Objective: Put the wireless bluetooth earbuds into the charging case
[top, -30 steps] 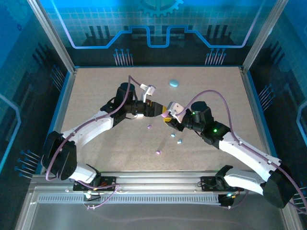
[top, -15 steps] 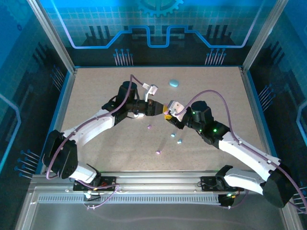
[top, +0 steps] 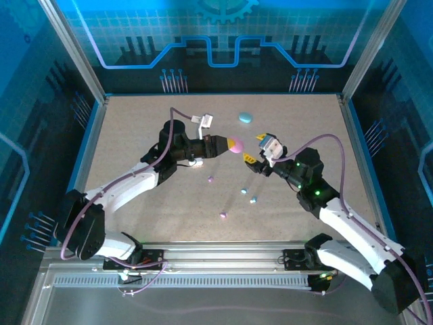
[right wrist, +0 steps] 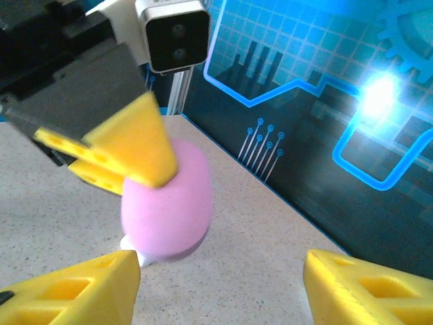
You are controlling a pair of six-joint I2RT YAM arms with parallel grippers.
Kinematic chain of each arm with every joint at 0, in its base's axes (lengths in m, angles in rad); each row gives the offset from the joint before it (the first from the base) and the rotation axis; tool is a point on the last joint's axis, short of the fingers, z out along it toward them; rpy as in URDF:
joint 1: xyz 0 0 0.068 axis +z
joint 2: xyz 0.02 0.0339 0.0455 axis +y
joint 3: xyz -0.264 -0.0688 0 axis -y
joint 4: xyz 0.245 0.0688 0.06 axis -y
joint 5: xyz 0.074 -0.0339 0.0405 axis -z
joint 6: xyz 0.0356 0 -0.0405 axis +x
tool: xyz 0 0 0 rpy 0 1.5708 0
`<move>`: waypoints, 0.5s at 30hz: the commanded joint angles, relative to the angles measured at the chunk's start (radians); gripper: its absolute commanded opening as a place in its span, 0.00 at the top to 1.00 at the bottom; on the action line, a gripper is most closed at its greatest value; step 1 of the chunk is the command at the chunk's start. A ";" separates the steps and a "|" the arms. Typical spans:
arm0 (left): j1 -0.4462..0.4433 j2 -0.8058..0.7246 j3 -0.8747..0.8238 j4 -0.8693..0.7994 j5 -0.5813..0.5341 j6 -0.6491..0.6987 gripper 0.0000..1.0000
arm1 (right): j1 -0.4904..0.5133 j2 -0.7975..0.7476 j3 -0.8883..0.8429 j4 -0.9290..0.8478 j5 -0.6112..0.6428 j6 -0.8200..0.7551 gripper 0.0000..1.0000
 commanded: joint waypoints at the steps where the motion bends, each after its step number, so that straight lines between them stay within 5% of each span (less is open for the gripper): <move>1: -0.007 0.000 -0.013 0.198 -0.022 -0.149 0.82 | -0.014 0.018 0.001 0.090 -0.099 0.018 0.35; 15: -0.008 -0.004 0.007 0.177 0.002 -0.133 0.82 | -0.014 0.139 0.100 0.202 -0.133 0.041 0.43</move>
